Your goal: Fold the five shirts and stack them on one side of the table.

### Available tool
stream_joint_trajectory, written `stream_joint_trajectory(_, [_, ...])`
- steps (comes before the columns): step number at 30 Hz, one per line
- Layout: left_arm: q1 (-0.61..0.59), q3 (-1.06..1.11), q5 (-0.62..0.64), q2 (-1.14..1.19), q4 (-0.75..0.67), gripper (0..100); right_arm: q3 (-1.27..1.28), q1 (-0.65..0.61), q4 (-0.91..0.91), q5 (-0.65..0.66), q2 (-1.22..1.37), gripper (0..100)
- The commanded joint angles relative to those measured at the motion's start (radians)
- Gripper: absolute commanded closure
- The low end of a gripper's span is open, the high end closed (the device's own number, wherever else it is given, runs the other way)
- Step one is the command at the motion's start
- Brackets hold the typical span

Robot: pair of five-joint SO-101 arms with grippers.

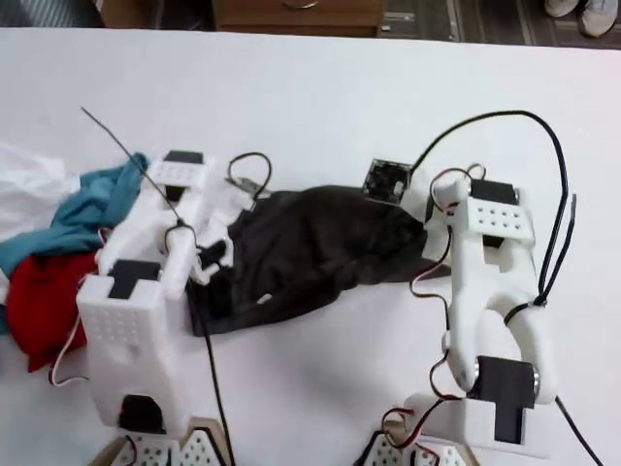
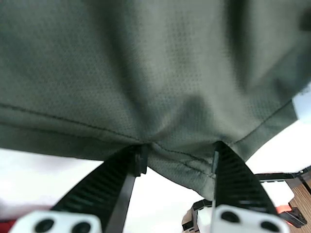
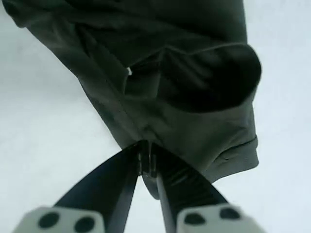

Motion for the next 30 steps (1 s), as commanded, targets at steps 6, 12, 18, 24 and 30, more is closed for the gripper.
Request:
stream_joint_trajectory(6, [0.015,0.024,0.005,0.008,0.012,75,-0.023,-0.010,-0.283,0.011,0.213,97.8])
stream_joint_trajectory(12, [0.015,0.024,0.005,0.008,0.011,75,-0.104,-0.015,-0.331,-0.040,0.245,97.8])
stream_joint_trajectory(18, [0.018,0.019,0.005,0.008,0.009,75,-0.173,-0.031,-0.311,-0.051,0.257,97.8])
stream_joint_trajectory(24, [0.020,0.022,0.005,0.008,0.009,75,-0.176,-0.084,-0.351,-0.052,0.298,97.8])
stream_joint_trajectory(30, [0.015,0.025,0.006,0.008,0.015,75,-0.255,-0.071,-0.475,-0.123,0.369,97.8])
